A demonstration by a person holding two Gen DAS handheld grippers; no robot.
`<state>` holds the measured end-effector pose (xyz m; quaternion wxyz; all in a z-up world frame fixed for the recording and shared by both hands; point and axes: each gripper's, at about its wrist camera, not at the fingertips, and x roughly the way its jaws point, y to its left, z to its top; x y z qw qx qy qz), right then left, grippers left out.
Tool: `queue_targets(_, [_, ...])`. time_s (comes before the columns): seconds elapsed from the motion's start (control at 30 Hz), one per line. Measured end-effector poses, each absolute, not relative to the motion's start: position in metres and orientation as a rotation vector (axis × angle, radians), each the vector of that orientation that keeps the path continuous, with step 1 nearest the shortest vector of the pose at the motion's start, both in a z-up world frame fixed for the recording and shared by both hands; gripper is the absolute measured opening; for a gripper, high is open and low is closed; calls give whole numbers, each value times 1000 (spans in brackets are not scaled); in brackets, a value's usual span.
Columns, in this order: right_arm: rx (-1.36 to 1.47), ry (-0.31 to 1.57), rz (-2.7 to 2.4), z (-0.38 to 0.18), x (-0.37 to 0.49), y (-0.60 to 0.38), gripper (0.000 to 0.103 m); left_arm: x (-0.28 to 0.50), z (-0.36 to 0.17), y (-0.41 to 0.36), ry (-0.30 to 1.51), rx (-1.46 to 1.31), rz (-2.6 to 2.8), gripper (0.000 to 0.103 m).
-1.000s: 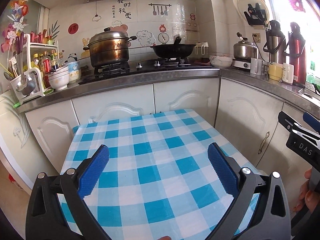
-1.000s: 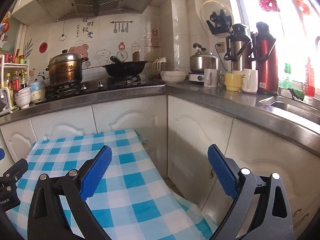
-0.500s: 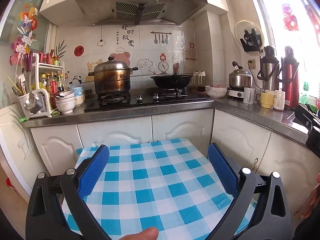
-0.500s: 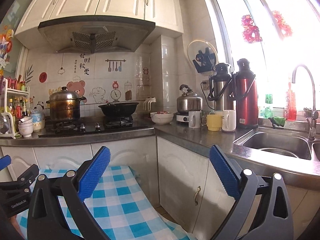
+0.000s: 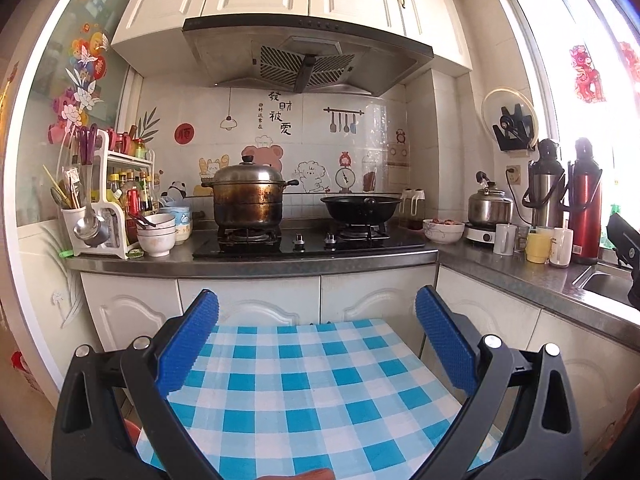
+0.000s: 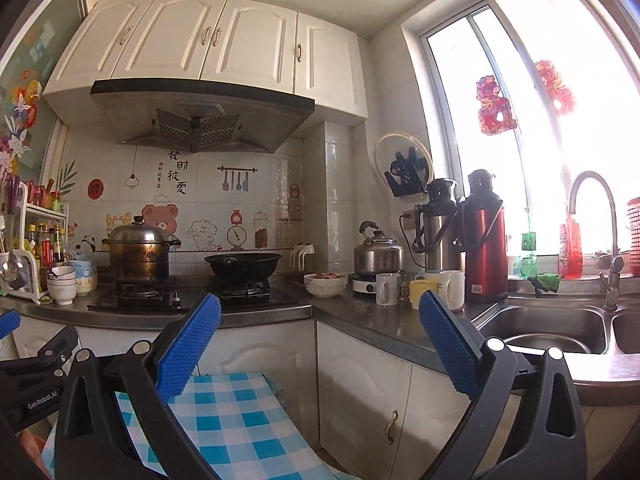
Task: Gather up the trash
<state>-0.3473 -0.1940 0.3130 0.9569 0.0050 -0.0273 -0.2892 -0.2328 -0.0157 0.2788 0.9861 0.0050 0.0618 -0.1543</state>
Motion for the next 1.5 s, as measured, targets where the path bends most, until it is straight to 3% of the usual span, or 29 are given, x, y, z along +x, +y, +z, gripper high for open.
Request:
queue_targets(0.97, [1, -57, -575, 313, -342, -184, 98, -236, 273, -3, 125, 25, -299, 99])
queue_targets(1.5, [-8, 78, -495, 265, -294, -174, 98, -212, 236, 7, 242, 54, -261, 99])
